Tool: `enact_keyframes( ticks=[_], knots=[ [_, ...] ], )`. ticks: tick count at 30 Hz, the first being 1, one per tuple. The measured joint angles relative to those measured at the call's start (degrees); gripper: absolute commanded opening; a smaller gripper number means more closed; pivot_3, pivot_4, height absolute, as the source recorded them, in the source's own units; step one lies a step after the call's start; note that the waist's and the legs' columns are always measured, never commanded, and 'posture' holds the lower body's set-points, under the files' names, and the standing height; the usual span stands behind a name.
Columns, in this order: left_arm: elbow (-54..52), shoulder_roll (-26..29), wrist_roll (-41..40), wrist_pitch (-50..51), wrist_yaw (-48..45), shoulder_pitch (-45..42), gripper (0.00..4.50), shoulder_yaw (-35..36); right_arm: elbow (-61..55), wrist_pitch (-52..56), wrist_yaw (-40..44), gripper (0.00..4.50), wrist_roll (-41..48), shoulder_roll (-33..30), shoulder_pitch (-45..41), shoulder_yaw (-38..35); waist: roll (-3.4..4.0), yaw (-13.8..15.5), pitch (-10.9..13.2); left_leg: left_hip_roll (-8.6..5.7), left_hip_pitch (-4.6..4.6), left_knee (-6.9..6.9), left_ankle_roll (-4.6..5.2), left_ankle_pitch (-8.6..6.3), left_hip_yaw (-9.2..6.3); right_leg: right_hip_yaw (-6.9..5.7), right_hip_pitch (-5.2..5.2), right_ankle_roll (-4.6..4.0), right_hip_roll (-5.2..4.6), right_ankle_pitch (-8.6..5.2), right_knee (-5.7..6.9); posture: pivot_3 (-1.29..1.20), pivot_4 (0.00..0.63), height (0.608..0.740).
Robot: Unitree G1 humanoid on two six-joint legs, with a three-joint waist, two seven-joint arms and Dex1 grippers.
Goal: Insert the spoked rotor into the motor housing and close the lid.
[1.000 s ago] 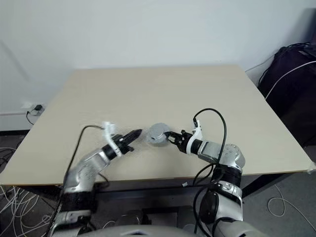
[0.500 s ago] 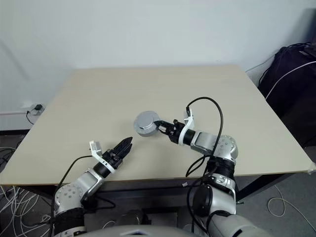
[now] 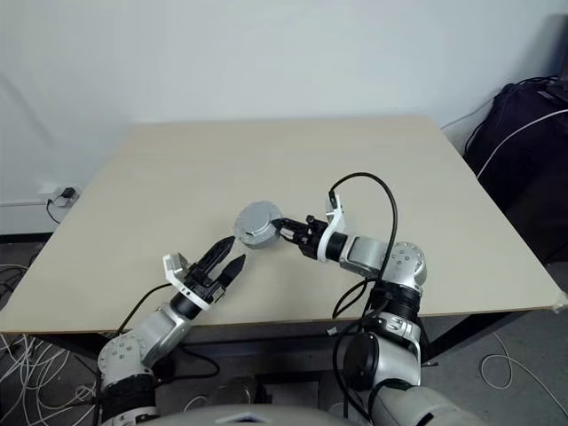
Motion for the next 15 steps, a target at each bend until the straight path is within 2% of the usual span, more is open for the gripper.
enact_keyframes(
  ticks=[15],
  knots=[
    [3.9,-0.1,0.0,-2.8,-1.5,-3.3,4.5,-2.9,-3.8,7.1,-0.5,1.24,0.8,1.6,1.7,1.2,0.0,0.1,0.0,0.01,-0.01,-0.12,-0.01,0.0,0.03,0.03,-0.09,-0.02,0.0,-0.01,-0.01,0.0,0.0,0.74]
  ],
)
